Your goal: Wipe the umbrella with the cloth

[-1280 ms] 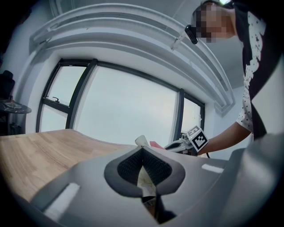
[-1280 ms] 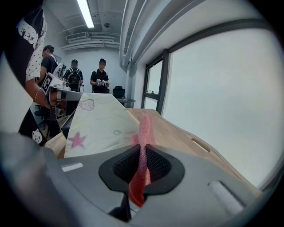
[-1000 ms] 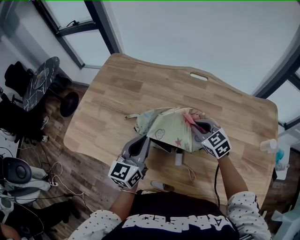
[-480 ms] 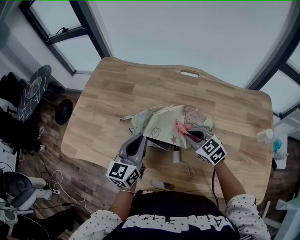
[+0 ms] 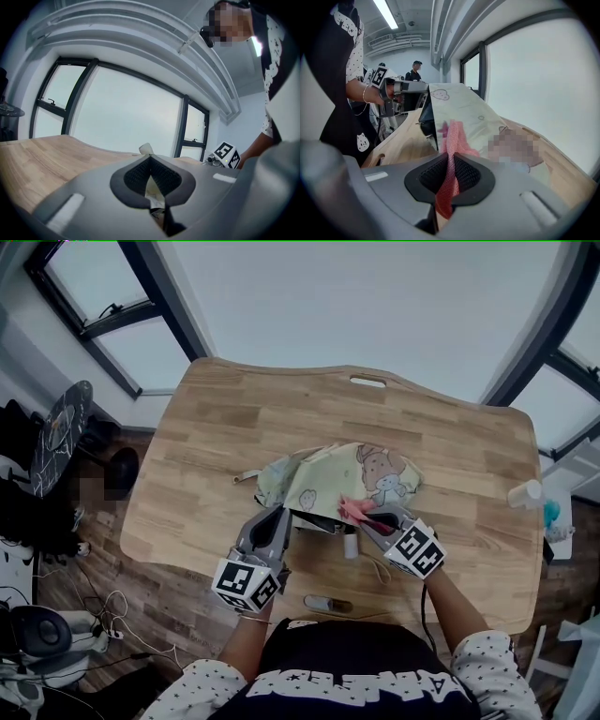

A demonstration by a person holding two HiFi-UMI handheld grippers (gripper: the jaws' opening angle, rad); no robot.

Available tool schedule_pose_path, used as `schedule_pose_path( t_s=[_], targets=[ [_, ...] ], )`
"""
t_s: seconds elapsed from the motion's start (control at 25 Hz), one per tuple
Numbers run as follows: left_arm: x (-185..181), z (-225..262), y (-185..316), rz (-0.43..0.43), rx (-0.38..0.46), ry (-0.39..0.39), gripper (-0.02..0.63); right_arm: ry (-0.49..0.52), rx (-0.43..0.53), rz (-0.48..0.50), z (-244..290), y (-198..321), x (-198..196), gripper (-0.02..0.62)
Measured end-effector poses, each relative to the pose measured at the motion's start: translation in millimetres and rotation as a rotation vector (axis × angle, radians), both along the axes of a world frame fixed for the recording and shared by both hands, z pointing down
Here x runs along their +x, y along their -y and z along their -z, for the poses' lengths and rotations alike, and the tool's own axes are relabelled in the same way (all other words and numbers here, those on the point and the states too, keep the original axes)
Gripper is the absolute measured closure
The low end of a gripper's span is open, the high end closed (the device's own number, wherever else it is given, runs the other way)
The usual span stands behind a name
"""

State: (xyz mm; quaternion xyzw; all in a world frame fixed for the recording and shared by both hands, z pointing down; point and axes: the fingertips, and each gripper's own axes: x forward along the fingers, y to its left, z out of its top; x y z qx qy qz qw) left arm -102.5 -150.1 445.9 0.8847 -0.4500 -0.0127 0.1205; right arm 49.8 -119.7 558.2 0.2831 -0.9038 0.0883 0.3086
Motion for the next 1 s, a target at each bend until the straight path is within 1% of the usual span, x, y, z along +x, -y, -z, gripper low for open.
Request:
schedule_pose_path(
  t_s=[0.24,0.52,0.68,0.84,1.0],
  targets=[
    [1.4,0.3,-1.7,-0.015,0.001,-0.008,0.606,0.0,-0.02,0.006,-3.6,-17.7,-8.0,0.551],
    [2.6,-0.5,-2.8,-0.024,0.003,-0.009,0.606,0.006,-0.02,-0.009,-2.0,-23.6,-9.0,0.551],
    [3.3,2.3,-1.9,-0.027,0.009,-0.012,0.606,0.031,0.025,-0.036,14.2,-15.6,-3.7,0.551],
    [4.2,3.2,-2.6,-0.031,0.009,-0.009,0.606,0.079,0.083,-0.082,37.6,1.5,6.3,0.551],
    [3.9,3.1,-2.8,-0.038,0.008,-0.005,0.606,0.074,0.141,-0.151,53.2,31.6,26.9,0.551]
  ],
)
